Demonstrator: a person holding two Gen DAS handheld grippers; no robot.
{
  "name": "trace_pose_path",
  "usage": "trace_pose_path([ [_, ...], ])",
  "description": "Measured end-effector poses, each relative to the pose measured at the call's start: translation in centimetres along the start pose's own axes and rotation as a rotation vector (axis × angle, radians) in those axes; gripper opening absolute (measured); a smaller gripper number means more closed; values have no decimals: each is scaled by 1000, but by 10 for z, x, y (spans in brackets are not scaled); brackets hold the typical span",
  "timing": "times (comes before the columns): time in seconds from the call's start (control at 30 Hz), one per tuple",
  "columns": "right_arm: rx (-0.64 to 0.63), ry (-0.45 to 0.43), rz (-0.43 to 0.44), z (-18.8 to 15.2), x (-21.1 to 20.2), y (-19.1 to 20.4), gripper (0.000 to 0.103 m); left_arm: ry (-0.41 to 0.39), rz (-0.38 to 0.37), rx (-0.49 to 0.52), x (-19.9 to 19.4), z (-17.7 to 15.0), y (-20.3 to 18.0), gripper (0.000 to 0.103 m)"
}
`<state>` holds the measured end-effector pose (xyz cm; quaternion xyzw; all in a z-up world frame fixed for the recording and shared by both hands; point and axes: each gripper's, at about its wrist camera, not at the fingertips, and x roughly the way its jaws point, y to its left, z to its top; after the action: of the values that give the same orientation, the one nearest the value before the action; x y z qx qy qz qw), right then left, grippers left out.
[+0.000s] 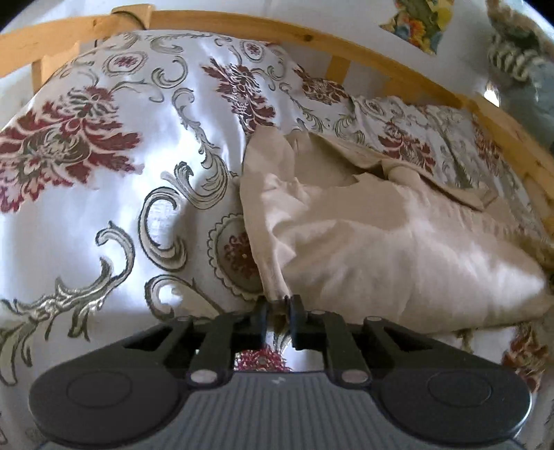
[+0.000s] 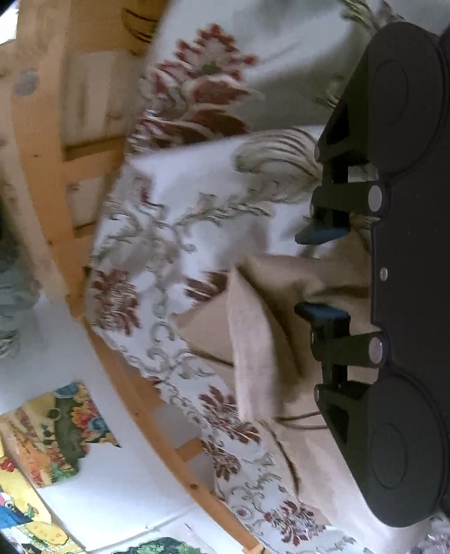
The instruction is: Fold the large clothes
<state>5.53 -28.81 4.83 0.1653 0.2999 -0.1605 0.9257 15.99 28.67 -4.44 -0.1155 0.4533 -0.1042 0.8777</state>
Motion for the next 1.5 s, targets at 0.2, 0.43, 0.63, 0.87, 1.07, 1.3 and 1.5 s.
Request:
trace_pose_path([
  [0.2,-153,-126,13,12,9,17,71,-73,-31,-16,-17,18,10,74],
  [0.43,-209,-117,-9,5,32,27,69,-57,33,-93,16,51,17,37],
  [0.63,-119,-112,-71,3,37,12,57,-164,77,-104,20,57,8,9],
  [0.87,-128,-104,-96,-1,42,15,59,-141,199,-36,25,41,-2,8],
  [1.07,-282,-53,-183,-14,64,28,65,-127,314,66,38,30,-23,11],
  [1.3,-386,-186,-201,-21,37,52,90,-357,304,120,-2,26,-69,87],
  [1.5,-607,-322,-87,-44,16,108,102,-413,153,229,17,26,-134,96],
])
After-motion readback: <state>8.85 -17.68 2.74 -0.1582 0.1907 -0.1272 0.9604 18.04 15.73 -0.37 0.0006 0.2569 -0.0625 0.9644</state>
